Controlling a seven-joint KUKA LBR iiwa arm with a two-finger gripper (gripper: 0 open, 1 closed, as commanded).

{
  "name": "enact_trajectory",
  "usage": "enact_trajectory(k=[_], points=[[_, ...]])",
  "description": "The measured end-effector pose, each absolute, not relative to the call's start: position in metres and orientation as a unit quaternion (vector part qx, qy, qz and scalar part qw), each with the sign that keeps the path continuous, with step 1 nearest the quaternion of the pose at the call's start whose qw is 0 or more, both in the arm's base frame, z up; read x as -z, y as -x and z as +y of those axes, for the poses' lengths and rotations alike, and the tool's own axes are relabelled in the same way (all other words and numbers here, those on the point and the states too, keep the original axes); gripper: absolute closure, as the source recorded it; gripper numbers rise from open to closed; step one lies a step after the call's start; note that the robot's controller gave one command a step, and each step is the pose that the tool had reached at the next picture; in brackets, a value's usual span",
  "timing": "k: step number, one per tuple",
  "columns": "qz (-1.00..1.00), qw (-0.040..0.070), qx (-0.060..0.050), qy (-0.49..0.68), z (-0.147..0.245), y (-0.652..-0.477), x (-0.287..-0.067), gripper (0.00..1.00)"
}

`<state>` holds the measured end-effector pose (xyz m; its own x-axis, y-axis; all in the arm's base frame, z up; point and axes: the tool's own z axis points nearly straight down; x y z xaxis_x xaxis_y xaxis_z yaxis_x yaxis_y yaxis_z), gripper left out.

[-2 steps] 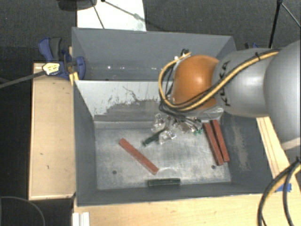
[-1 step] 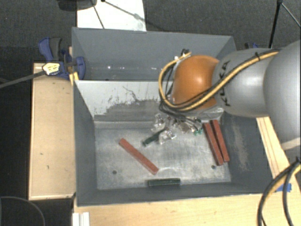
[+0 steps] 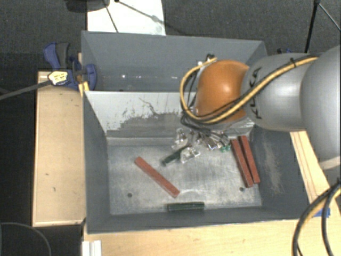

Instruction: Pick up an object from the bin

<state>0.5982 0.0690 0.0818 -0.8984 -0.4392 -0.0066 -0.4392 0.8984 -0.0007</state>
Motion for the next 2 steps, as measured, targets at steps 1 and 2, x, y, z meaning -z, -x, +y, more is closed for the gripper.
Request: enact_trajectory(k=[1,2], points=[[0.975,0.003,0.0,0.224,0.069,-0.599,-0.129,1.0],[0.975,0.001,-0.001,0.223,0.069,-0.599,-0.112,1.0]])
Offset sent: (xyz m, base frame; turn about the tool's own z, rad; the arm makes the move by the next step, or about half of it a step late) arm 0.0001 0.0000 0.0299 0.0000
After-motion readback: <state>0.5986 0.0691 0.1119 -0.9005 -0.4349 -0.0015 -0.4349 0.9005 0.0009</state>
